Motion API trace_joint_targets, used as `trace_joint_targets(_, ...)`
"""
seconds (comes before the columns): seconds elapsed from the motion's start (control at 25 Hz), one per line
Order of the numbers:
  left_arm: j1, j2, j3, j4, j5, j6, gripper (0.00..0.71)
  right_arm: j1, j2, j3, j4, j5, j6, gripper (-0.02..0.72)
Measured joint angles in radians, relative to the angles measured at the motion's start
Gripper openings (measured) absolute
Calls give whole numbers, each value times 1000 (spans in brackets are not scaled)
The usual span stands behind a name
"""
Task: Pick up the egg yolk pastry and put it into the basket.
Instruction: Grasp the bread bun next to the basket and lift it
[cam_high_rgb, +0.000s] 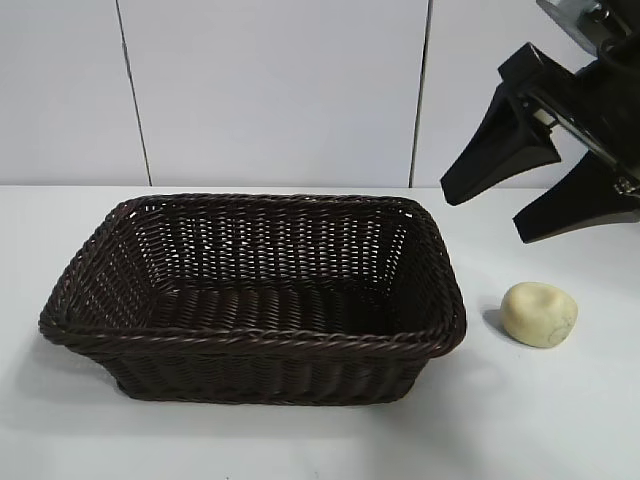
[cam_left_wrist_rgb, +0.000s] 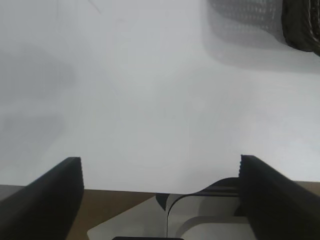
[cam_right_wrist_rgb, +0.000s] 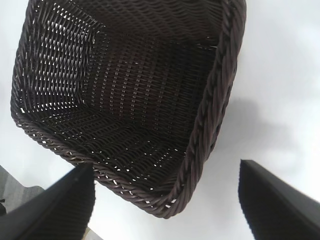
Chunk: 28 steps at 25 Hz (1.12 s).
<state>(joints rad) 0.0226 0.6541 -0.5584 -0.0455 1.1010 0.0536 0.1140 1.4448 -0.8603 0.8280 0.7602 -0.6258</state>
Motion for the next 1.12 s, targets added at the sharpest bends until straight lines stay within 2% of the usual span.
trace_joint_targets(0.16, 0, -135, 72, 0, 4, 0, 606, 0, 0, 0, 0, 0, 0, 570)
trace_joint_targets(0.6, 0, -379, 75, 0, 5, 0, 606, 0, 0, 0, -5, 0, 1, 570)
trace_joint_targets(0.96, 0, -656, 75, 0, 22, 0, 606, 0, 0, 0, -6, 1, 27, 570)
trace_joint_targets(1.04, 0, -667, 75, 0, 23, 0, 606, 0, 0, -4, -20, 4, 46, 570)
trace_joint_targets(1.12, 0, -667, 75, -1, 23, 0, 606, 0, 0, -27, -74, 9, 96, 570)
